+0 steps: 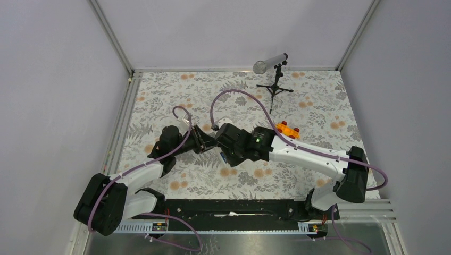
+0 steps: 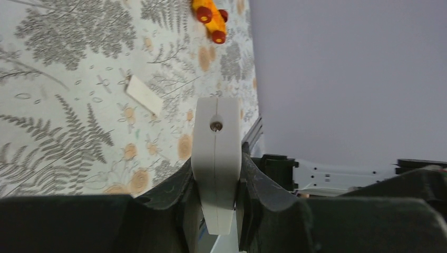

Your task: Load the batteries into the remote control

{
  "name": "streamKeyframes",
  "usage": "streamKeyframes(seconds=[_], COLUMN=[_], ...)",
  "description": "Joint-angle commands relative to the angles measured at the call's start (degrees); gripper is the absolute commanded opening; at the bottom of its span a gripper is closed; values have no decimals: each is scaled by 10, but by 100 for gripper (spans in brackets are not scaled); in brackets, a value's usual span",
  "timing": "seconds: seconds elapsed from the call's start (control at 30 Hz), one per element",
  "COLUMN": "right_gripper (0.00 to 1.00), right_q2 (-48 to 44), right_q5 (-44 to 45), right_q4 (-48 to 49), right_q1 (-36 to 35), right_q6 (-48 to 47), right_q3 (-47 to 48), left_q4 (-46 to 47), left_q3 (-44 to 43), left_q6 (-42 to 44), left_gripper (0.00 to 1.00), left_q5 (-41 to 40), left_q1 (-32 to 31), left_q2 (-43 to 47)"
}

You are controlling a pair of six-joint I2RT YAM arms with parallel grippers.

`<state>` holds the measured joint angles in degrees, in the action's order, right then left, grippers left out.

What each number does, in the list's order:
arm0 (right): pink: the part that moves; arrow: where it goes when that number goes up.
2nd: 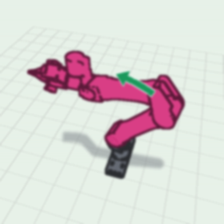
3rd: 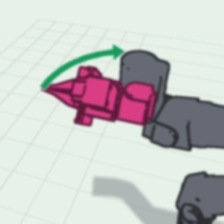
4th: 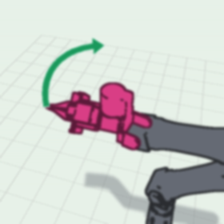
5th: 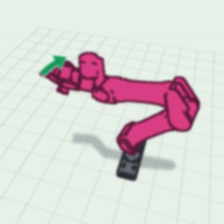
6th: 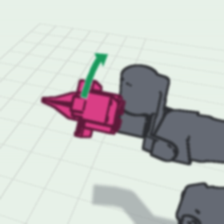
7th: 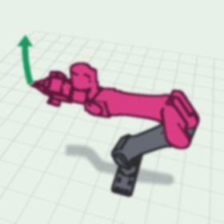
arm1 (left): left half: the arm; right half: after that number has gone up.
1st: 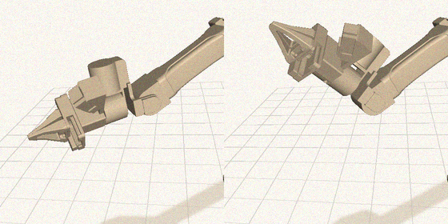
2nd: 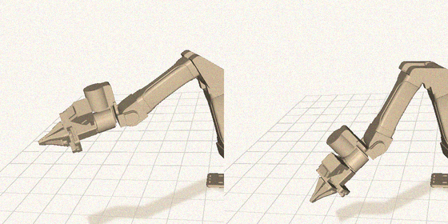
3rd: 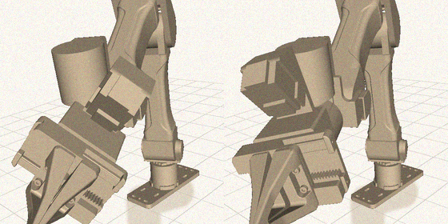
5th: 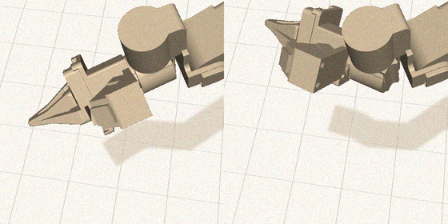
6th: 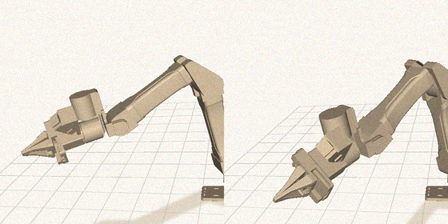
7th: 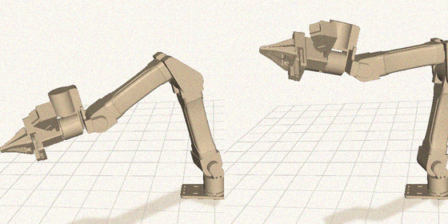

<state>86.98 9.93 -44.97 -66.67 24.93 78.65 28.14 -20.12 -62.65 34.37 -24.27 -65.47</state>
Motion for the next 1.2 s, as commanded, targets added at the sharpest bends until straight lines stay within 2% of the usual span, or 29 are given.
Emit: streamKeyframes(seconds=[0.0, 0.6, 1.17], right_gripper=[19, 20, 24], right_q2=[23, 29, 52], right_q5=[-13, 32, 8], right_q4=[-26, -22, -10], right_q1=[7, 13, 18], right_q6=[16, -2, -17], right_q3=[21, 30, 46], left_q4=[103, 77, 77], left_q3=[-5, -9, -17], left_q6=[-56, -57, -63], left_gripper=[0, 0, 0], left_q5=[16, 26, 21], left_q1=[-7, -16, -24], left_q2=[-3, 3, -1])
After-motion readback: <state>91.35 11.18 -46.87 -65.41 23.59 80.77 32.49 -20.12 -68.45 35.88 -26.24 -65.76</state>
